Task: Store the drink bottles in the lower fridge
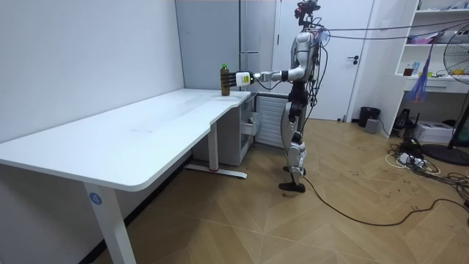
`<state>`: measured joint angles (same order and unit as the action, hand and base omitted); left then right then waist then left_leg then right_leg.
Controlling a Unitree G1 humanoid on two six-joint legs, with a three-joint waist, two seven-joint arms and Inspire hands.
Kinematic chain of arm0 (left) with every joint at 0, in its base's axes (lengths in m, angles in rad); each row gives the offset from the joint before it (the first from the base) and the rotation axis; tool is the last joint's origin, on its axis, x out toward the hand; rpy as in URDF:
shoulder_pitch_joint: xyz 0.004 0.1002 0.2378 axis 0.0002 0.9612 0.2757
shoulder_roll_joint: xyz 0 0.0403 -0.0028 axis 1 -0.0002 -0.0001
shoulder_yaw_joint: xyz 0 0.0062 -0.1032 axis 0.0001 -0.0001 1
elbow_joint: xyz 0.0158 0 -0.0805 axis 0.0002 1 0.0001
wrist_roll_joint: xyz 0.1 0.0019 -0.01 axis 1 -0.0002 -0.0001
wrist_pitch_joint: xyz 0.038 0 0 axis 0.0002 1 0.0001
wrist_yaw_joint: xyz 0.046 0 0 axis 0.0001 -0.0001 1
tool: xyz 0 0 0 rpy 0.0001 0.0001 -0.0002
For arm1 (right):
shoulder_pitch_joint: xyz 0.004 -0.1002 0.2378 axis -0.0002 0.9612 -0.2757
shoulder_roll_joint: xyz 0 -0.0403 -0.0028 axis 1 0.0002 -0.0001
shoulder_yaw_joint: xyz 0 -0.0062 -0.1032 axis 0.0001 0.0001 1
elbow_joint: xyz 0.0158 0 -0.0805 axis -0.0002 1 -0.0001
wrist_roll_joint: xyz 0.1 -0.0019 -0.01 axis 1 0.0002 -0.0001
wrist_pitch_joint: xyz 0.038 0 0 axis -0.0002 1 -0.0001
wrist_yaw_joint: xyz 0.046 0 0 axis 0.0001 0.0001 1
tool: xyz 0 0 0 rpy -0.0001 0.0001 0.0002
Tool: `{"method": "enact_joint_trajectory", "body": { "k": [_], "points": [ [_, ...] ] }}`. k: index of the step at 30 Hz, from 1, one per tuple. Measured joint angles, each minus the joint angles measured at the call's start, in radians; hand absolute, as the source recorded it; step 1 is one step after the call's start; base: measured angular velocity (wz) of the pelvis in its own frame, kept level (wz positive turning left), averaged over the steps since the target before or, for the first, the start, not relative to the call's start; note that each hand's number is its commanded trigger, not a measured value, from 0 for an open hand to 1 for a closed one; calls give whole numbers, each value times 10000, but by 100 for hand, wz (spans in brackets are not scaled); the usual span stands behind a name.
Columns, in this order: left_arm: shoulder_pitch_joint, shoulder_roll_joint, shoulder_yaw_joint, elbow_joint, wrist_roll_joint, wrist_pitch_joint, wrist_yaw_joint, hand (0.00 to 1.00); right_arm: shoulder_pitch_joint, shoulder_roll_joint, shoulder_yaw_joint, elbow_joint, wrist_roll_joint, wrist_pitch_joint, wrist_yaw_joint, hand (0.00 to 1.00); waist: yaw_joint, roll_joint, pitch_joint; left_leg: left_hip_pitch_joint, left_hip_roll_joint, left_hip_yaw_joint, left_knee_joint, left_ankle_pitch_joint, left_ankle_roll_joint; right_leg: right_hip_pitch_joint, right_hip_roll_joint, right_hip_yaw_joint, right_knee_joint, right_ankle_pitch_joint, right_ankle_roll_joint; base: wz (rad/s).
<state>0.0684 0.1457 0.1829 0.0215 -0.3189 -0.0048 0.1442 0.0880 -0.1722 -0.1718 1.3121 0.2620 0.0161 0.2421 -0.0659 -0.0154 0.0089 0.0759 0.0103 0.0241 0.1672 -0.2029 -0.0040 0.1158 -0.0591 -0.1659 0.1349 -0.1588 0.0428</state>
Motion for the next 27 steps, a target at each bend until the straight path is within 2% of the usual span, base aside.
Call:
{"method": "enact_joint_trajectory", "body": {
  "k": [2,5,9,14,17,19,27],
  "points": [
    [-339,5,142,32,-7,2,15,0,-8,0,-31,-23,-116,26,1,0,-139,26,-4,1,0,7,-2,1,1,4,2,28,3,0,0,0],
    [-757,7,140,174,-9,20,12,0,-2,-3,-79,-171,-282,79,7,0,-165,38,-8,10,2,95,-1,1,1,-28,4,169,9,0,0,-8],
    [-824,7,137,182,-24,72,6,0,15,-1,-79,-252,-321,93,11,0,-219,49,-13,42,3,234,-3,-5,10,-55,4,279,20,0,0,-10],
    [-868,48,200,229,-61,447,-48,0,-1,-17,-99,-305,-321,294,4,0,-255,58,-17,39,25,301,-4,-8,15,-147,11,348,113,0,0,-4],
    [-1296,231,334,893,-58,500,11,0,12,-21,-95,-357,-321,294,-16,0,-264,87,-14,42,50,325,9,-9,14,-177,33,365,161,2,-3,-1],
    [-1376,302,443,1007,-52,525,28,0,13,-23,-93,-382,-320,294,-16,0,-318,111,-9,40,65,344,11,-10,13,-187,47,381,161,9,-15,-4],
    [-1591,321,518,1082,-55,524,36,0,5,-43,-90,-382,-320,287,-15,0,-389,183,-23,58,110,535,9,-11,8,-238,88,529,162,21,-34,-6]
  ]
}}
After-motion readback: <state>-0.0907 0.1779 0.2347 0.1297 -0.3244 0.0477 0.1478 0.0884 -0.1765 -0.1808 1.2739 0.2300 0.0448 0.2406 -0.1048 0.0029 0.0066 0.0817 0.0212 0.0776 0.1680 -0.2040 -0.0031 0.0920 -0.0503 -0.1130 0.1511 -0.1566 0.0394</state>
